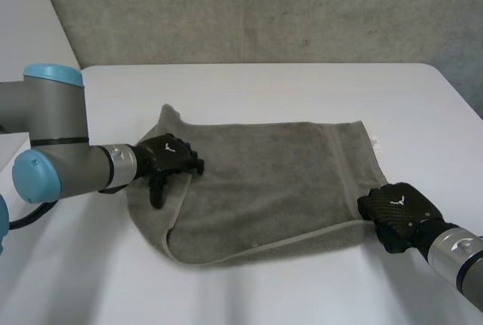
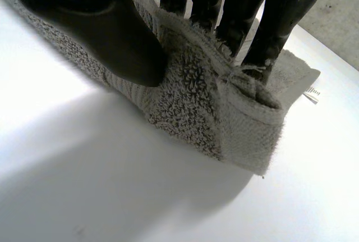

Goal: Fold the towel.

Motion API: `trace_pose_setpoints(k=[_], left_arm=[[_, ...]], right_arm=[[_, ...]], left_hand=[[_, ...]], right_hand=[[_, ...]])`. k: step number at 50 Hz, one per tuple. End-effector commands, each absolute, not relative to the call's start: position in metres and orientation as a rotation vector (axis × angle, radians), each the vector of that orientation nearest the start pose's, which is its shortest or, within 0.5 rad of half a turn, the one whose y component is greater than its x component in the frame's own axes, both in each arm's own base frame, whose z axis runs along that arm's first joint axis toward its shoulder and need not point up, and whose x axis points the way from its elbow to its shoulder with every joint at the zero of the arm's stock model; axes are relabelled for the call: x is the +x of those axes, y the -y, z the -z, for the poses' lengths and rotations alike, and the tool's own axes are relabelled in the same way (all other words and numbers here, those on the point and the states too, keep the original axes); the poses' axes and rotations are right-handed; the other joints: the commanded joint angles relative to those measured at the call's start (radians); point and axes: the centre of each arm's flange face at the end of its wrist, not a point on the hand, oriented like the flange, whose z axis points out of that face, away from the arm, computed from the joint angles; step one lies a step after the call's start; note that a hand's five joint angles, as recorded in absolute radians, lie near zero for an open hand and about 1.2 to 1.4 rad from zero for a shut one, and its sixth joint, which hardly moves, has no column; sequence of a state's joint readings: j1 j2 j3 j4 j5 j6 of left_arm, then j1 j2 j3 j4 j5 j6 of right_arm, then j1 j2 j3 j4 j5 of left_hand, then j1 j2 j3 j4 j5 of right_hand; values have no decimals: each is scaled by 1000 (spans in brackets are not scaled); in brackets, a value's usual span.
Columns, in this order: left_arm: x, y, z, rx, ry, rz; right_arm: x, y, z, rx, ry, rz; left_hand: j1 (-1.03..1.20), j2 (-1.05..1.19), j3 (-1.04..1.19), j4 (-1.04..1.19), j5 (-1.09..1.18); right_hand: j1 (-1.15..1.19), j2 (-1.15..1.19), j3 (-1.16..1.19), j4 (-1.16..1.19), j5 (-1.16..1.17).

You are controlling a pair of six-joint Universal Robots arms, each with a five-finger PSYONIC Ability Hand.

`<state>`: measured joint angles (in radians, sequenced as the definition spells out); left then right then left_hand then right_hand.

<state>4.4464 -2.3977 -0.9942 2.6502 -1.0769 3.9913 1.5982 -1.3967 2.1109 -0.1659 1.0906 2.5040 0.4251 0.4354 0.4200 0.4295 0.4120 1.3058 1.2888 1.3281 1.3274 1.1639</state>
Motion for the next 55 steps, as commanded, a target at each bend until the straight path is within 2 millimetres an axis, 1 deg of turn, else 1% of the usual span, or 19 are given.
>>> trace_pose_setpoints(k=[1,3,12,17,19,20,22,25,32,34,36,37,45,47,49,50,52,53,55], left_arm=[[-269,331,-144,1840,-2353,1456],[-269,331,-144,1838,-2354,1452],[-267,329,-146,1839,-2372,1430],[-267,327,-147,1843,-2387,1408],[-266,325,-148,1845,-2396,1397],[-266,325,-148,1846,-2396,1397],[-265,323,-153,1844,-2400,1393],[-264,321,-159,1839,-2407,1394],[-256,317,-162,1826,-2417,1378],[-255,316,-161,1822,-2426,1368],[-248,319,-161,1796,-2445,1359],[-248,319,-161,1795,-2445,1358],[-236,314,-178,1752,-2464,1389],[-234,312,-183,1741,-2462,1402],[-233,307,-196,1731,-2450,1451],[-233,307,-196,1731,-2450,1451],[-233,298,-223,1677,-2454,1554],[-233,298,-223,1677,-2454,1555],[-231,292,-250,1553,-2480,1688]], right_arm=[[179,224,-136,-1197,-2314,1569],[179,224,-136,-1199,-2313,1571],[179,224,-136,-1199,-2314,1569],[180,223,-136,-1201,-2312,1569],[180,223,-136,-1201,-2312,1569],[180,223,-136,-1201,-2312,1569],[179,224,-136,-1199,-2314,1569],[180,223,-136,-1201,-2312,1569],[180,223,-137,-1201,-2312,1569],[180,223,-136,-1200,-2313,1567],[180,223,-136,-1200,-2314,1565],[180,223,-136,-1200,-2314,1565],[179,226,-140,-1195,-2317,1578],[179,227,-145,-1197,-2313,1595],[177,234,-168,-1178,-2295,1675],[177,234,-168,-1178,-2295,1676],[170,237,-197,-1153,-2295,1743],[170,237,-197,-1153,-2295,1743],[167,238,-226,-1143,-2286,1788]], left_hand=[[-24,-34,-19,-28,-185],[35,24,40,30,-127],[47,36,52,42,-115],[258,248,263,254,97],[454,444,459,450,293],[455,445,460,450,293],[621,611,626,617,460],[713,703,718,708,552],[725,715,730,720,564],[784,773,789,779,622],[944,934,950,940,783],[945,935,950,941,784],[971,961,976,967,810],[971,961,976,967,810],[971,961,976,967,810],[971,961,976,967,810],[971,961,976,967,810],[971,961,976,967,810],[971,961,976,967,810]], right_hand=[[90,107,68,69,58],[90,107,68,69,58],[90,107,68,69,58],[90,107,68,69,58],[90,107,68,69,58],[90,107,68,69,58],[90,107,68,69,58],[90,107,68,69,58],[90,107,68,69,58],[90,107,68,69,58],[90,107,68,69,58],[90,107,68,69,58],[90,107,68,69,58],[90,107,68,69,58],[90,107,68,69,58],[90,107,68,69,58],[90,107,68,69,58],[90,107,68,69,58],[90,107,68,69,58]])
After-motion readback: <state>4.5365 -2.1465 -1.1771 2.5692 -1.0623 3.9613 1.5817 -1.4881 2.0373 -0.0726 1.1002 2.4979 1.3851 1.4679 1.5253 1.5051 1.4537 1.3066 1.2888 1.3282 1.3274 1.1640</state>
